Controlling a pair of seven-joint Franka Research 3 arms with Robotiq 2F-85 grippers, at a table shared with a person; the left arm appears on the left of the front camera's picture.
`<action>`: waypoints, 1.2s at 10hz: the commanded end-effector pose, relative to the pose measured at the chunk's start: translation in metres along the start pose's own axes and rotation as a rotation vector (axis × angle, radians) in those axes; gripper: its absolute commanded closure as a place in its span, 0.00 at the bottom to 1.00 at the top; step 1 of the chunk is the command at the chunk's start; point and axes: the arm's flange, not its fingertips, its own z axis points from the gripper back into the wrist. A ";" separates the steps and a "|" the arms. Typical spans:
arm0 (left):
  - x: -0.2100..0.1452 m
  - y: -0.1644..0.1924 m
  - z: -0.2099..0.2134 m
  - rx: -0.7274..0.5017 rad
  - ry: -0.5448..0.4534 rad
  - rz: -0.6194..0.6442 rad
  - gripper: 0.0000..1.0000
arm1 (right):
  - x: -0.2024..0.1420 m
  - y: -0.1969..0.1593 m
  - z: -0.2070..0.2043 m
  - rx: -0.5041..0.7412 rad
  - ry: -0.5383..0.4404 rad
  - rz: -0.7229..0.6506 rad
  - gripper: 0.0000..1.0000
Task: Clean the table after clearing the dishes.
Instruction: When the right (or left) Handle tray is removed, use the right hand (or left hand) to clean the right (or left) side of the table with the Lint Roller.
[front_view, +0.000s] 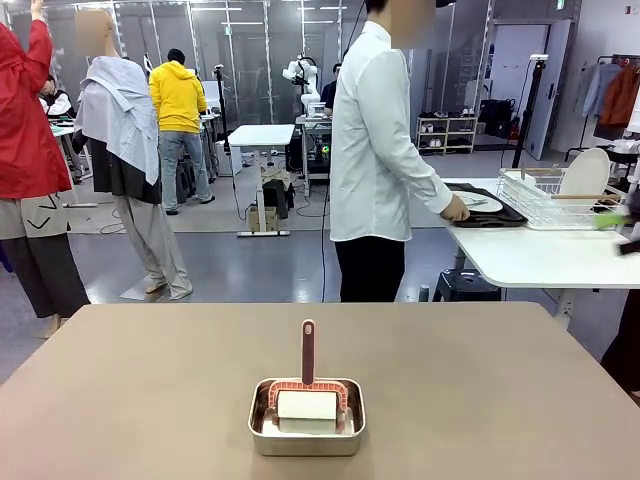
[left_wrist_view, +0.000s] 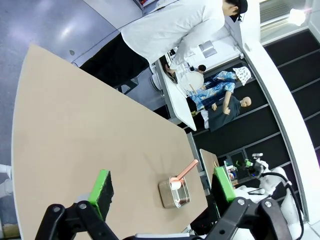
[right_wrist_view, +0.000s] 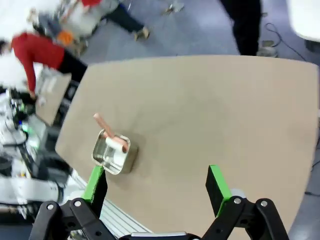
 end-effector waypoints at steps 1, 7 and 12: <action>-0.004 -0.002 0.002 -0.021 -0.014 -0.013 0.00 | 0.030 0.051 -0.062 -0.061 0.183 0.194 0.00; -0.004 -0.002 0.002 -0.021 -0.014 -0.013 0.00 | -0.002 0.151 -0.250 -0.139 0.520 0.568 0.00; -0.004 -0.002 0.002 -0.021 -0.014 -0.013 0.00 | -0.005 0.147 -0.252 -0.125 0.534 0.551 0.00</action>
